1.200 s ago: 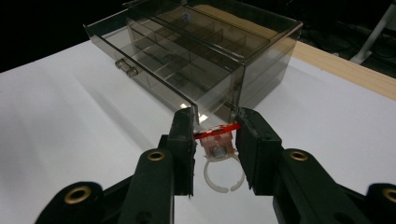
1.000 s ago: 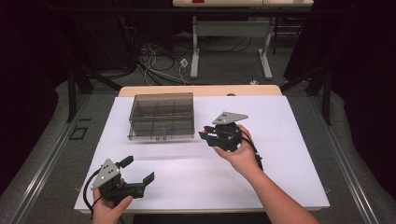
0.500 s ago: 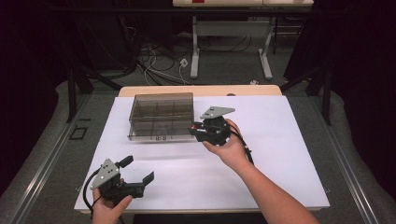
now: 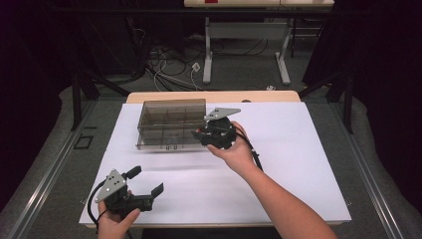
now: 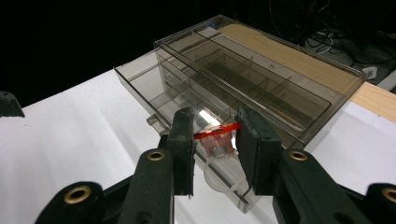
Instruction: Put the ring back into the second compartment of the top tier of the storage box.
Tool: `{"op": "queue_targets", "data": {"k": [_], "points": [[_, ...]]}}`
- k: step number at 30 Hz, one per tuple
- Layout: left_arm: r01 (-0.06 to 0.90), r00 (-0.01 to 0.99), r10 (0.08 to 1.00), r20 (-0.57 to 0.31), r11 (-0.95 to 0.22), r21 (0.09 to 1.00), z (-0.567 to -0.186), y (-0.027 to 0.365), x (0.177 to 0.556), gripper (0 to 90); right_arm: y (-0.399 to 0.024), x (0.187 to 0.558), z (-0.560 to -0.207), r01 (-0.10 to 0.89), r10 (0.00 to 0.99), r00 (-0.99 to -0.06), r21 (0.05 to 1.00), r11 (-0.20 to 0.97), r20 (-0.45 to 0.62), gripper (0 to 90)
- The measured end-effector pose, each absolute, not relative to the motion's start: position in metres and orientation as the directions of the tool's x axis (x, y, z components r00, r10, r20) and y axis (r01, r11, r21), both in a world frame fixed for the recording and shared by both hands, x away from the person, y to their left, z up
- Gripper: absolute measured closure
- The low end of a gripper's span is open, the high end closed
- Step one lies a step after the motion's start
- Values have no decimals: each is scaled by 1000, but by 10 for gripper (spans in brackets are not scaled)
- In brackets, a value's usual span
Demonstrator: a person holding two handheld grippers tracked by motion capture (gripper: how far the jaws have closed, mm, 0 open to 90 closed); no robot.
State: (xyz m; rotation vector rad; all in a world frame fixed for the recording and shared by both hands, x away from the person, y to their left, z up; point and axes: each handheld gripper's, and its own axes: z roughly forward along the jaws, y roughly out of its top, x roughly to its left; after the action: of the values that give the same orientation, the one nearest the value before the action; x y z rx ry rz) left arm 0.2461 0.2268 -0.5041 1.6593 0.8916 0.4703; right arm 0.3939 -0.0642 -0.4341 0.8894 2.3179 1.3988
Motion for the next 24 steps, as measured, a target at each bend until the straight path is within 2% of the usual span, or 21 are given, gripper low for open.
{"op": "queue_targets", "data": {"k": [24], "points": [[307,636,758,-143,-79,948,-504,226,246,4,-20,408,-436,355,612,-789,852,386,51,681]]}}
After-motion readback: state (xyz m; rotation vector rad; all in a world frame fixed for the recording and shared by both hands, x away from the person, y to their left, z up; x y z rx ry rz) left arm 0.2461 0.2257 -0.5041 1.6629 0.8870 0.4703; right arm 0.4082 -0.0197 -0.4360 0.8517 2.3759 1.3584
